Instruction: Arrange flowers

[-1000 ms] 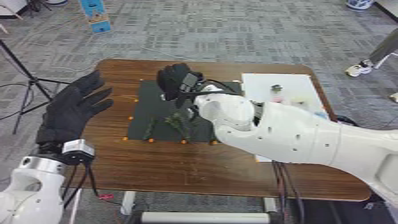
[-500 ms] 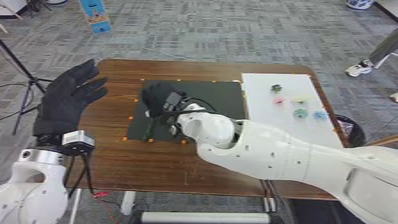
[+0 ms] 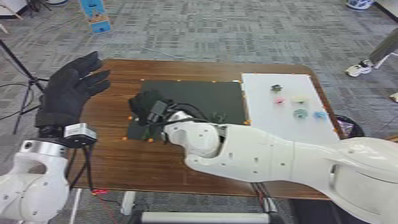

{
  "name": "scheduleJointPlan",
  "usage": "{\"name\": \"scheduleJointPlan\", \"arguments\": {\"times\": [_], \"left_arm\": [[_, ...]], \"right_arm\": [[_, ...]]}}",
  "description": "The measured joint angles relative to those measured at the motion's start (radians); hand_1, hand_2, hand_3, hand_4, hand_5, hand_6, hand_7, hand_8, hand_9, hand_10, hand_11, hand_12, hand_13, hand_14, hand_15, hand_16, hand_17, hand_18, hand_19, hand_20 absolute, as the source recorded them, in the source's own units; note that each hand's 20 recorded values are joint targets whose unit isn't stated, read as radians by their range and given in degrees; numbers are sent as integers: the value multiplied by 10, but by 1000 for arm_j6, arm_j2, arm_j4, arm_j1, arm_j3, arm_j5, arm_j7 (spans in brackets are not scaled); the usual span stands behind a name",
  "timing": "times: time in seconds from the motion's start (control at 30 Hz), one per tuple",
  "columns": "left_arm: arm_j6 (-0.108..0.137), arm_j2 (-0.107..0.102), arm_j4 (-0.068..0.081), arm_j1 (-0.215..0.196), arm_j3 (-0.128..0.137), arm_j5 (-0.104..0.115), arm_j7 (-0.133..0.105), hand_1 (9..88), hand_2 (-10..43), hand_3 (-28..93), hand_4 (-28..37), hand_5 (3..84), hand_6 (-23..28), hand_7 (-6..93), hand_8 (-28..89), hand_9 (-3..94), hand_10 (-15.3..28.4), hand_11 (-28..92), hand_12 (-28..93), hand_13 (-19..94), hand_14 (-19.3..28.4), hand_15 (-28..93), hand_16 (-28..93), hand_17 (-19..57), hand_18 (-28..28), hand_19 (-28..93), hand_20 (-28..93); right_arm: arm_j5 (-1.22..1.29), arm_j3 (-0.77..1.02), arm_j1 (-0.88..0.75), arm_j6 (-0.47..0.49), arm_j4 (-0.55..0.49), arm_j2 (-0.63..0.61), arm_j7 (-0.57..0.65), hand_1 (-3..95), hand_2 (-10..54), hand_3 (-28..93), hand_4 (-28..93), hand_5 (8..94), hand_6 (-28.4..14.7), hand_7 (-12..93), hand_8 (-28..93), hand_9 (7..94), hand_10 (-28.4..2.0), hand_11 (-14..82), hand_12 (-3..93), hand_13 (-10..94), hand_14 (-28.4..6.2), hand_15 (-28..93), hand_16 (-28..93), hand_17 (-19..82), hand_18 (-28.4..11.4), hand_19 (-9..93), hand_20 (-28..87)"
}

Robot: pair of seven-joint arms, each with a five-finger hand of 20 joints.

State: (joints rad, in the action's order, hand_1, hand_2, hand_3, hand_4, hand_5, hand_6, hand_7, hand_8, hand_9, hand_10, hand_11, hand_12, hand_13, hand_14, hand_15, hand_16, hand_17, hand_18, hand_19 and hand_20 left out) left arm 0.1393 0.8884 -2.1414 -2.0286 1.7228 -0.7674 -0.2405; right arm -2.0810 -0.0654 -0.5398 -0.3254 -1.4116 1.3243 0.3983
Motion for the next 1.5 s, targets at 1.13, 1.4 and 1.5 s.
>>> {"name": "scheduleJointPlan", "arguments": {"times": [1.13, 1.4, 1.5], "left_arm": [[-25, -5, 37, 101, -70, 0, 4, 237, -87, 729, -283, 337, 44, 217, -107, 271, 122, 250, 153, 254, 146, 311, 5, -67, 243, 512, 156], [-22, 6, 17, 57, -22, 0, -1, 235, -88, 732, -283, 337, 43, 218, -107, 271, 122, 251, 154, 254, 146, 312, 5, -67, 243, 512, 156], [-19, 13, 1, 16, 12, 1, -6, 236, -86, 729, -283, 337, 43, 219, -107, 272, 122, 250, 153, 253, 147, 312, 5, -67, 242, 510, 155]], "right_arm": [[-15, -102, 51, -106, 82, 85, 98, 386, -95, 851, -283, 541, 26, 341, -170, 601, -84, 334, 289, 572, -89, 768, 391, 294, -194, 854, 543], [-30, 121, -47, 202, -69, 10, 35, 449, -24, 850, -276, 428, 18, 269, -155, 635, -99, 398, 554, 613, -93, 781, 444, 328, -199, 896, 521], [22, 253, -112, 324, -157, -50, -146, 450, 30, 836, -275, 394, 25, 228, -150, 668, -104, 414, 570, 628, -100, 789, 419, 332, -205, 906, 520]]}}
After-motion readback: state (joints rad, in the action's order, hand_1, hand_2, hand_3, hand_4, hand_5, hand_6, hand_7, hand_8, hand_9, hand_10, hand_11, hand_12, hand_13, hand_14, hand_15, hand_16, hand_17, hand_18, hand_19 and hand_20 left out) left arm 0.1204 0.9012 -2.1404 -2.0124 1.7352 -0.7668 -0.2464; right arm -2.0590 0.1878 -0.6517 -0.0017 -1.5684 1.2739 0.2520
